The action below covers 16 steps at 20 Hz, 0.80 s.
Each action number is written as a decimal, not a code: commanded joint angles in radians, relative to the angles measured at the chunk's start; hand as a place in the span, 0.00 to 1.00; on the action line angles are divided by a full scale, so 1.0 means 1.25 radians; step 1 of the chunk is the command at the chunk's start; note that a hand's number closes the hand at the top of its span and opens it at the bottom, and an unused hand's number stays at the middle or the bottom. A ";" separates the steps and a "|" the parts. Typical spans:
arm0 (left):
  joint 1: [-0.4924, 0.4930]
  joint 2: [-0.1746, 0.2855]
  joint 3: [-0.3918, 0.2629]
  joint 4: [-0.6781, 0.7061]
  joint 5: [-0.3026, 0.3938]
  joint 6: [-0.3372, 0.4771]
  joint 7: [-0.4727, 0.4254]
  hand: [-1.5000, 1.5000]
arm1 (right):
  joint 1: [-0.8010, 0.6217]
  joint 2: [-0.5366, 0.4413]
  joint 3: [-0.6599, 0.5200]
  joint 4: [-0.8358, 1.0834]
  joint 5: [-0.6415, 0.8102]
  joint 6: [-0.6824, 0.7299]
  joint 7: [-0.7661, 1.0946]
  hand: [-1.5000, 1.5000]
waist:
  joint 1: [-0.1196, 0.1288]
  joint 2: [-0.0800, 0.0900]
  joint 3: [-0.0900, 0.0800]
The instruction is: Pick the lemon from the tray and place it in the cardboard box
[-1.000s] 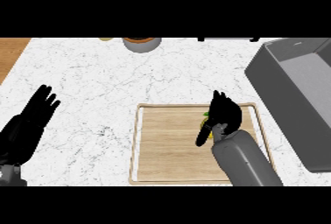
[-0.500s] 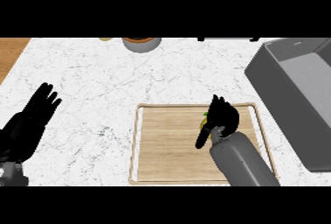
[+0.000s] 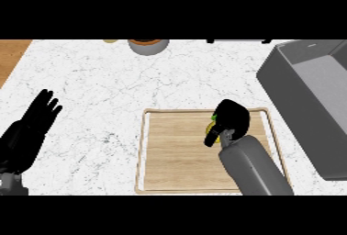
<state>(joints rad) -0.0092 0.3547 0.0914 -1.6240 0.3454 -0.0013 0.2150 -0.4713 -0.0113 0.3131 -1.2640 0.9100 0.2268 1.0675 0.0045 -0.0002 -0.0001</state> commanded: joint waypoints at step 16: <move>-0.037 -0.018 0.041 0.018 -0.015 -0.030 0.012 0.50 | -0.262 -0.160 -0.148 0.443 0.014 -0.115 -0.479 1.00 | 0.007 0.003 0.000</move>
<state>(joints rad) -0.0259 0.3196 0.1016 -1.6468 0.3143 -0.0108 0.2470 -0.7591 -0.2233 0.1288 -0.7750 0.8826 0.1515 0.5004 0.0188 0.0052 0.0005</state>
